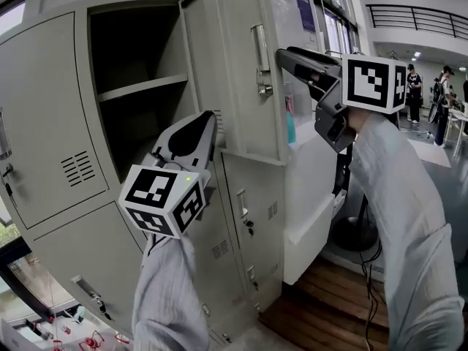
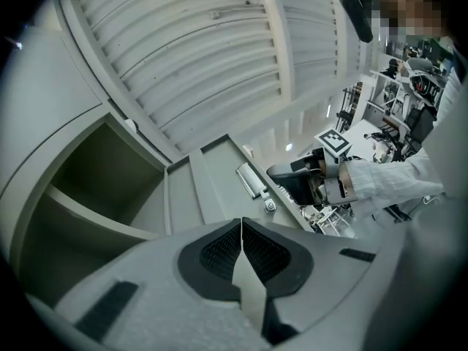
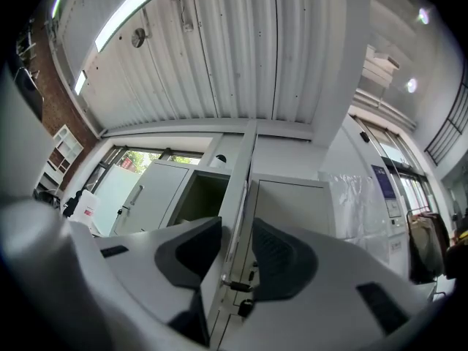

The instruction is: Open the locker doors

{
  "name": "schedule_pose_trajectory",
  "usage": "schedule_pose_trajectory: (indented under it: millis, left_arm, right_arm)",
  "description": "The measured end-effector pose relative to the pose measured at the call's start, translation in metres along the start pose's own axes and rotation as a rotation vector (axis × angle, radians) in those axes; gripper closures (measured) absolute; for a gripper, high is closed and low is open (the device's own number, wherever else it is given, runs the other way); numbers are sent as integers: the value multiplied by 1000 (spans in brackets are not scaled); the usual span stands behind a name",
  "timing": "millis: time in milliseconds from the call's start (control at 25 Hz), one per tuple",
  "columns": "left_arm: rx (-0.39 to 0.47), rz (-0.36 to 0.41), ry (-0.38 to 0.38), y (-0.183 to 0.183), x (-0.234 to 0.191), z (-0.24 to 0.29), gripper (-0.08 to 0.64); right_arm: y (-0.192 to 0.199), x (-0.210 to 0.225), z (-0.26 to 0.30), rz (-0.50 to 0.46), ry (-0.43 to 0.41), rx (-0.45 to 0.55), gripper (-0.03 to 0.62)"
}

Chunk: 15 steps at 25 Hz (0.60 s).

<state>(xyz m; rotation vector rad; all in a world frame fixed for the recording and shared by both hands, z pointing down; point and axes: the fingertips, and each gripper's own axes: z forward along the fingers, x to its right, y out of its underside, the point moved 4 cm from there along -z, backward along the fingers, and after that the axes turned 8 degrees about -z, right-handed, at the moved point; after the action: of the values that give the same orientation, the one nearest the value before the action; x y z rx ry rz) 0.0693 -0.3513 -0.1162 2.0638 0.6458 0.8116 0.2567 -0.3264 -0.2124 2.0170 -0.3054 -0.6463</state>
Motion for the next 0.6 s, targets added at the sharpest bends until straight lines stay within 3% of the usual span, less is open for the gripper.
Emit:
schedule_pose_trajectory:
  millis: [200,360,600]
  left_arm:
    - [5,-10,5,7,-4,11,548]
    - [1,-19,8,16,-4,18,548]
    - [-18,-25,-3,27,-12,17,548]
  right_arm:
    - [8,23,-2,-29,54,-27,505]
    - [20,43,1,8,92,-36,592]
    - [31,63,3,66,134,-19,592]
